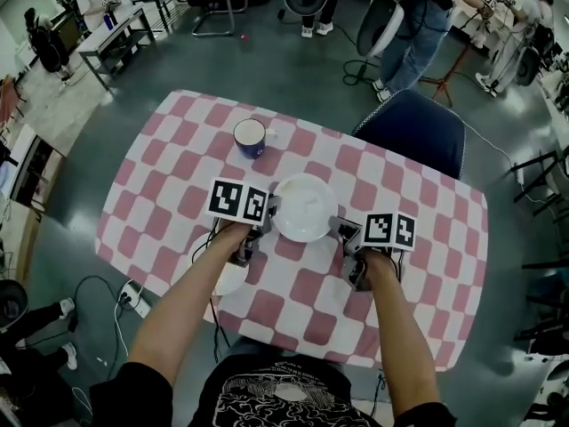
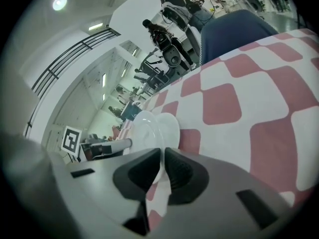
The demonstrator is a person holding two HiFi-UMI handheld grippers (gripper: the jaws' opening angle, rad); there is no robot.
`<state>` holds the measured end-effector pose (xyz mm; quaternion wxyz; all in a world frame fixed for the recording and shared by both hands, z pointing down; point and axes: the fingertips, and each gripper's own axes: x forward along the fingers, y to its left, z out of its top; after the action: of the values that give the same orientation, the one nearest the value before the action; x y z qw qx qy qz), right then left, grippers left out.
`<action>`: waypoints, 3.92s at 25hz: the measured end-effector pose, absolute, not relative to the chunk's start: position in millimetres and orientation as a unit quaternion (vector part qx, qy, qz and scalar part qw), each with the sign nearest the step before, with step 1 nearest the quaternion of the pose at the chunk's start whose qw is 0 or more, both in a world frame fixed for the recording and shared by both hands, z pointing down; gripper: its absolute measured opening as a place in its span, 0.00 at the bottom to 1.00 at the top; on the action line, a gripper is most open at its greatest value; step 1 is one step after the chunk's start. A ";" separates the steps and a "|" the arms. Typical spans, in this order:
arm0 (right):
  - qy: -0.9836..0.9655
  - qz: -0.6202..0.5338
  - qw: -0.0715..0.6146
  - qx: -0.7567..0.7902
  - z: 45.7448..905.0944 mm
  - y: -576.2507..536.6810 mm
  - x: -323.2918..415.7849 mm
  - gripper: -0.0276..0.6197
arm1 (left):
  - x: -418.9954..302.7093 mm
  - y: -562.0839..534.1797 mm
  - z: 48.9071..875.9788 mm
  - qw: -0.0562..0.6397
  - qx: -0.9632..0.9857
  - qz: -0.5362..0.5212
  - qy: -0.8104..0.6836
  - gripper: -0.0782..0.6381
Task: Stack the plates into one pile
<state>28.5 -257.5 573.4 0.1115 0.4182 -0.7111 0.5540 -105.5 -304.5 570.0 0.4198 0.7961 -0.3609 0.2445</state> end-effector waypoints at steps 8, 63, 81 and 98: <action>-0.694 0.567 0.088 0.436 589.0 -272.0 25.0 0.10 | -107.4 -322.9 587.1 0.425 0.797 0.248 -0.350 0.19; -0.877 0.204 0.132 0.414 401.0 -241.1 -62.6 0.46 | -232.3 -225.2 413.4 0.189 0.800 0.138 -0.552 0.41; -0.918 0.185 0.166 0.308 416.7 -178.3 -132.9 0.49 | -295.4 -127.1 434.0 0.211 0.733 0.128 -0.634 0.44; -0.900 0.264 0.230 0.261 500.9 -178.4 -165.5 0.50 | -316.9 -124.3 522.7 0.313 0.718 0.150 -0.604 0.44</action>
<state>-165.5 -178.4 500.9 0.2305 0.2609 -0.8996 0.2638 -316.9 -124.3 522.7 0.3126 0.7177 -0.6039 0.1498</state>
